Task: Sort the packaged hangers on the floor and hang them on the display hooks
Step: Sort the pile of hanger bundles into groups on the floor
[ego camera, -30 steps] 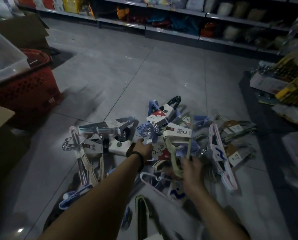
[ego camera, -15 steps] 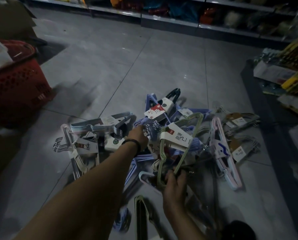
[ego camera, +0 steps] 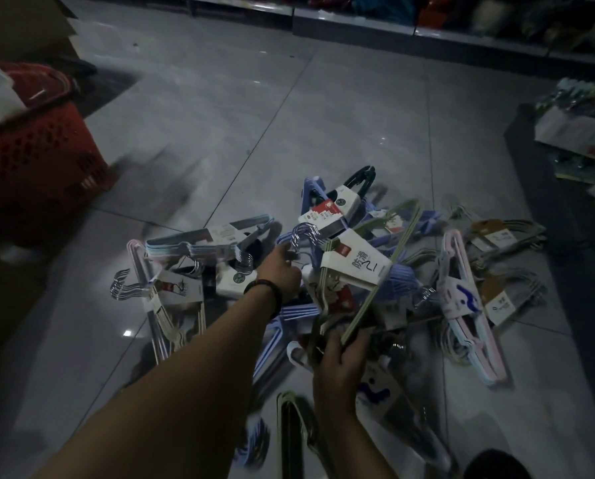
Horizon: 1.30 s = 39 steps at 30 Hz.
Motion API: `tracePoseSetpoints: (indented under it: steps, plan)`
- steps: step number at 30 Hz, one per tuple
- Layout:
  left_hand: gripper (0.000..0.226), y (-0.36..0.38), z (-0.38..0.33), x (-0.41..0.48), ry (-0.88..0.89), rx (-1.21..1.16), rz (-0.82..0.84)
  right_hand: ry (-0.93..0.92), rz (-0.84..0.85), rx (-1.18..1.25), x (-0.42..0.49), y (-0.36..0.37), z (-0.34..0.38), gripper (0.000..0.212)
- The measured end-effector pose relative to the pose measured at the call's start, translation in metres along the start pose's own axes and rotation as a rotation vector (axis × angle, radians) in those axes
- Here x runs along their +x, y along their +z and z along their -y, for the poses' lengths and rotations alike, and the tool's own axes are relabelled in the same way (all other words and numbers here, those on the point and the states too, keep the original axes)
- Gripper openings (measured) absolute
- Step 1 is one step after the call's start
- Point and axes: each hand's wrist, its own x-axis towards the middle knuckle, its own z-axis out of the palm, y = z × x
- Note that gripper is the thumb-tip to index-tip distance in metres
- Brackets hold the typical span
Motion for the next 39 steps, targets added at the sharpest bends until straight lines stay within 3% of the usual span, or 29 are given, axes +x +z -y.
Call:
tracePoseSetpoints:
  steps: [5,8,10,14,19,26,29,32,36,39]
  plan:
    - [0.046,-0.004,0.002,0.011,-0.038,-0.108,0.035,-0.16,0.072,-0.137,-0.012,-0.024,0.015,0.031]
    - [0.028,-0.012,0.003,0.009,-0.13,-0.27,0.083,-0.218,0.122,-0.211,-0.008,-0.036,0.012,0.042]
    - [0.01,-0.017,-0.003,0.001,-0.205,-0.357,0.094,-0.212,0.156,-0.26,-0.004,-0.044,0.006,0.036]
    - [0.009,-0.019,0.002,-0.003,-0.257,-0.416,0.064,-0.163,0.209,-0.361,0.005,-0.061,-0.004,0.025]
    - [0.039,-0.004,0.006,0.003,-0.122,-0.263,0.027,0.002,0.221,-0.486,0.028,-0.07,-0.016,0.05]
    - [0.044,0.001,0.01,0.006,-0.116,-0.283,0.015,0.209,0.155,-0.118,0.061,-0.05,0.0,0.056]
    - [0.045,0.004,0.013,0.007,-0.112,-0.3,-0.001,0.199,0.123,-0.073,0.074,-0.039,0.02,0.054]
    - [0.049,0.007,0.016,0.005,-0.114,-0.329,-0.013,0.221,0.081,-0.19,0.089,-0.031,0.03,0.061]
    - [0.053,0.01,0.02,0.0,-0.078,-0.338,-0.015,0.433,0.145,-0.338,0.114,-0.029,0.029,0.039]
    - [0.061,0.011,0.021,-0.003,-0.058,-0.352,0.011,0.342,0.255,-0.649,0.126,-0.028,0.039,0.036]
